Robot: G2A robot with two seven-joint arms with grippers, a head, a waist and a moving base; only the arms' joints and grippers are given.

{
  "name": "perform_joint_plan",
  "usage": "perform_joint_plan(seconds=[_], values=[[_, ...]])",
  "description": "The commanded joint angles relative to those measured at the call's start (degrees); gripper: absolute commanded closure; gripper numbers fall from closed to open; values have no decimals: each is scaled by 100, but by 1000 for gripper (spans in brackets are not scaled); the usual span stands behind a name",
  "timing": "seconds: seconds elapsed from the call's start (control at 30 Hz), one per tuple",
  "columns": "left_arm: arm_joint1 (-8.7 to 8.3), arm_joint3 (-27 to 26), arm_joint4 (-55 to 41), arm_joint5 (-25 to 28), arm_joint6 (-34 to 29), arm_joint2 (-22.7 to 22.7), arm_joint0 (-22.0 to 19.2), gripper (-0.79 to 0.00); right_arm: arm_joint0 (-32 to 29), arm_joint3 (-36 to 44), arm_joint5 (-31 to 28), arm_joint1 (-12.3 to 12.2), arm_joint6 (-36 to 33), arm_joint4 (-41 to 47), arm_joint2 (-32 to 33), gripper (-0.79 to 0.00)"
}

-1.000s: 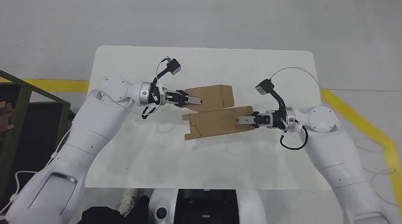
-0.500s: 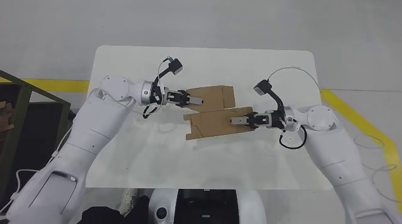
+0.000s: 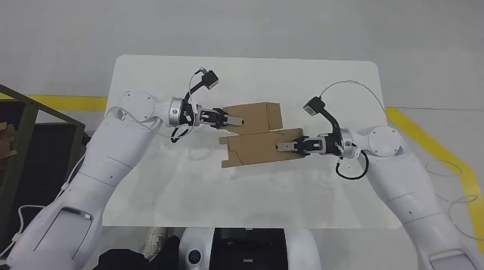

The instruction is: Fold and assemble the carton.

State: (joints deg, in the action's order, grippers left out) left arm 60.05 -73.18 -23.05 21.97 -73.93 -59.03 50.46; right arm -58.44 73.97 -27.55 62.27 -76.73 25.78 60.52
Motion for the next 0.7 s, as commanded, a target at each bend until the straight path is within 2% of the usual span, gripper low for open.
perform_joint_plan(seconds=[0.0, 0.1, 0.13, 0.17, 0.2, 0.67], values=[[-7, -24, 32, 22, 11, -23, 5, 0, 15, -18, -10, -11, 10, 31, -30, 0], [-20, -75, 53, 44, 10, -58, 34, 0, 34, -14, -19, -27, 20, 60, -75, 0], [-24, -96, 56, 47, -2, -68, 41, -132, 37, -10, -21, -33, 21, 78, -87, 0], [-29, -110, 63, 54, -10, -79, 48, -345, 41, -7, -23, -40, 23, 89, -95, 0], [-32, -119, 65, 53, -13, -88, 56, -785, 46, -6, -24, -47, 24, 98, -103, 0], [-109, -218, -81, 53, -80, -337, 225, -785, 12, -122, -75, -159, 76, 108, 15, 0]])
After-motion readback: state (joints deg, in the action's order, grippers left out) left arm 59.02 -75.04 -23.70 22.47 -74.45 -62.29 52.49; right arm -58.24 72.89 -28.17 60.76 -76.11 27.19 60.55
